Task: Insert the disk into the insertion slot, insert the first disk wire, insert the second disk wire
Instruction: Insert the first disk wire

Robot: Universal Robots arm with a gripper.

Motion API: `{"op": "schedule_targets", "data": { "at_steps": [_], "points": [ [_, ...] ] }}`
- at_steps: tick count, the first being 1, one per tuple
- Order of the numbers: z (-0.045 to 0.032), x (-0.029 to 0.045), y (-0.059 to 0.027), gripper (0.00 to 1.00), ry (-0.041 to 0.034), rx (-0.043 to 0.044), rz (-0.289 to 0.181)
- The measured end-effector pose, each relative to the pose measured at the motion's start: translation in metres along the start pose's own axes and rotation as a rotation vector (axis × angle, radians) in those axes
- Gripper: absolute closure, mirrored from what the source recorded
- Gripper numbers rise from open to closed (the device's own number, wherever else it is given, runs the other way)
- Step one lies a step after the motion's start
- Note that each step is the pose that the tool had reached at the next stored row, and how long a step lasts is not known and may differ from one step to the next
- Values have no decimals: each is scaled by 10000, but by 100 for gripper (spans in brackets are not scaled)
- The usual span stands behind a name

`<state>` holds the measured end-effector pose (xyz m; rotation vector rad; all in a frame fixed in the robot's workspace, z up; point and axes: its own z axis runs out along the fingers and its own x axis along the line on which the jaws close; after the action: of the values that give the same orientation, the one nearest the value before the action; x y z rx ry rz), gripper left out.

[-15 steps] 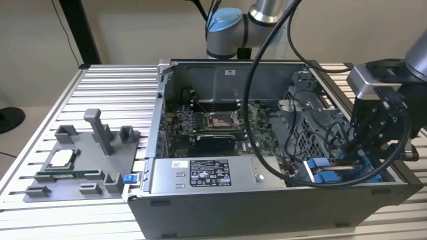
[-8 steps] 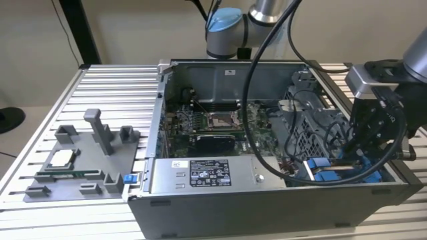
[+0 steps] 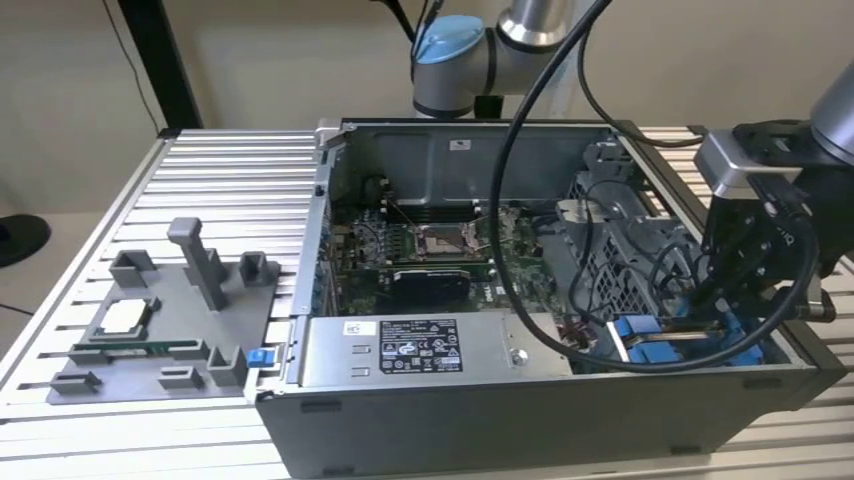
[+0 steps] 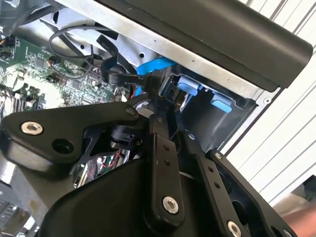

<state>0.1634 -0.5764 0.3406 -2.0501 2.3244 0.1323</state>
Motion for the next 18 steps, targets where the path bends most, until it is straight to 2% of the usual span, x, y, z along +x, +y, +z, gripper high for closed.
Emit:
{"op": "schedule_targets", "data": {
  "at_steps": [11,18],
  "points": [
    [-1,4,-8,100,-8,-5,-44],
    [10,4,-8,100,5,-26,-360]
  ]
}}
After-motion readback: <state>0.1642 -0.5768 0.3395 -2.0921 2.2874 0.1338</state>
